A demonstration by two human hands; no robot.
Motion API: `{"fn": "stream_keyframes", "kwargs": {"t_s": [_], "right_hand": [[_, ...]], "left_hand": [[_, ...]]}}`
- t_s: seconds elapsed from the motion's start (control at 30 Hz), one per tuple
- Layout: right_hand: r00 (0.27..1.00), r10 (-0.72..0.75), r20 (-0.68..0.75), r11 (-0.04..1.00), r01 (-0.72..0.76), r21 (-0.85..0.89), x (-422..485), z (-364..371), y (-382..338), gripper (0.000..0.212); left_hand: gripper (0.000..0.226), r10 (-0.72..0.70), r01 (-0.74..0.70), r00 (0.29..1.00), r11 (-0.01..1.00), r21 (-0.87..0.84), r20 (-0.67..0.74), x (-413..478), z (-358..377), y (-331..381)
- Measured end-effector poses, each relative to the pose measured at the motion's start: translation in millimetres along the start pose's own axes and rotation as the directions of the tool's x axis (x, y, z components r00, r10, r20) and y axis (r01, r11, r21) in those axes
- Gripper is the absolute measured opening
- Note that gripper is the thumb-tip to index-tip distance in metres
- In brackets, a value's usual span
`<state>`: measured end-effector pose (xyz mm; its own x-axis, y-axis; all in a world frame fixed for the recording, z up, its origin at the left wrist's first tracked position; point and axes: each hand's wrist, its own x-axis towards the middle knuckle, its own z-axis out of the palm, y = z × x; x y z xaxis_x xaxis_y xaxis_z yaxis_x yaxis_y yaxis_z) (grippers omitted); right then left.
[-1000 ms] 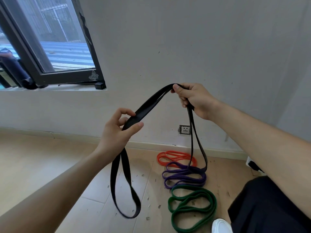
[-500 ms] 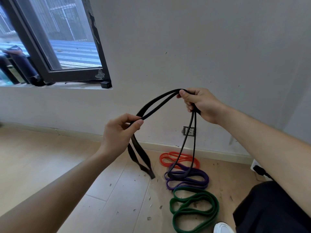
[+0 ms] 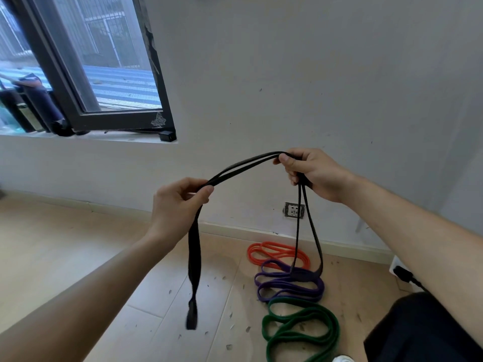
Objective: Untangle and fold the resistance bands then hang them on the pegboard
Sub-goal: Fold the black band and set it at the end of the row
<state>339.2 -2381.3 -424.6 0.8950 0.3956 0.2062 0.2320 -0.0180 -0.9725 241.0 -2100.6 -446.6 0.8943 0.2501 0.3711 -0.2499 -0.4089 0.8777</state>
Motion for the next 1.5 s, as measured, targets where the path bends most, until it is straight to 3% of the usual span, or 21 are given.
{"fn": "stream_keyframes", "kwargs": {"t_s": [0.2, 0.33, 0.5, 0.63, 0.83, 1.0, 1.07, 1.23, 1.37, 1.5], "right_hand": [[1.000, 0.006, 0.011, 1.000, -0.005, -0.007, -1, -2, 0, 0.042], [0.999, 0.022, 0.044, 0.999, -0.020, -0.036, -4, -3, 0, 0.043], [0.992, 0.077, 0.100, 0.993, -0.067, -0.101, -5, -6, 5, 0.027], [0.982, 0.106, 0.153, 0.982, -0.079, -0.172, -5, -6, 7, 0.033], [0.951, 0.197, 0.237, 0.928, -0.103, -0.358, -9, -3, 12, 0.011], [0.887, 0.316, 0.337, 0.843, -0.100, -0.528, -14, 19, 18, 0.013], [0.874, 0.304, 0.380, 0.873, -0.095, -0.479, -15, 35, 14, 0.013], [0.906, 0.138, 0.400, 0.984, -0.081, -0.156, -13, 76, -4, 0.020], [0.937, 0.056, 0.346, 0.985, 0.005, -0.173, -15, 83, -12, 0.027], [0.943, -0.002, 0.333, 0.983, 0.062, -0.172, -17, 84, -19, 0.028]], "left_hand": [[0.014, -0.099, 0.108, 0.989, 0.990, -0.086, 0.105, -2, -2, 1], [0.020, -0.086, 0.101, 0.989, 0.988, -0.115, 0.123, -1, -9, 1], [0.029, -0.015, 0.020, 0.993, 0.999, -0.040, 0.117, 2, -17, 4], [0.025, -0.039, 0.045, 0.991, 0.998, -0.039, 0.126, 6, -22, 9], [0.039, -0.113, 0.160, 0.972, 0.960, -0.230, 0.206, 7, -26, 19], [0.033, -0.156, 0.254, 0.948, 0.894, -0.369, 0.276, 4, -17, 25], [0.028, -0.154, 0.262, 0.945, 0.886, -0.383, 0.290, 2, -11, 26], [0.026, -0.091, 0.195, 0.934, 0.940, -0.280, 0.345, -6, -3, 26], [0.035, -0.051, 0.131, 0.928, 0.972, -0.195, 0.369, -5, -8, 20], [0.034, -0.033, 0.119, 0.871, 0.982, -0.144, 0.491, -12, -5, 15]]}}
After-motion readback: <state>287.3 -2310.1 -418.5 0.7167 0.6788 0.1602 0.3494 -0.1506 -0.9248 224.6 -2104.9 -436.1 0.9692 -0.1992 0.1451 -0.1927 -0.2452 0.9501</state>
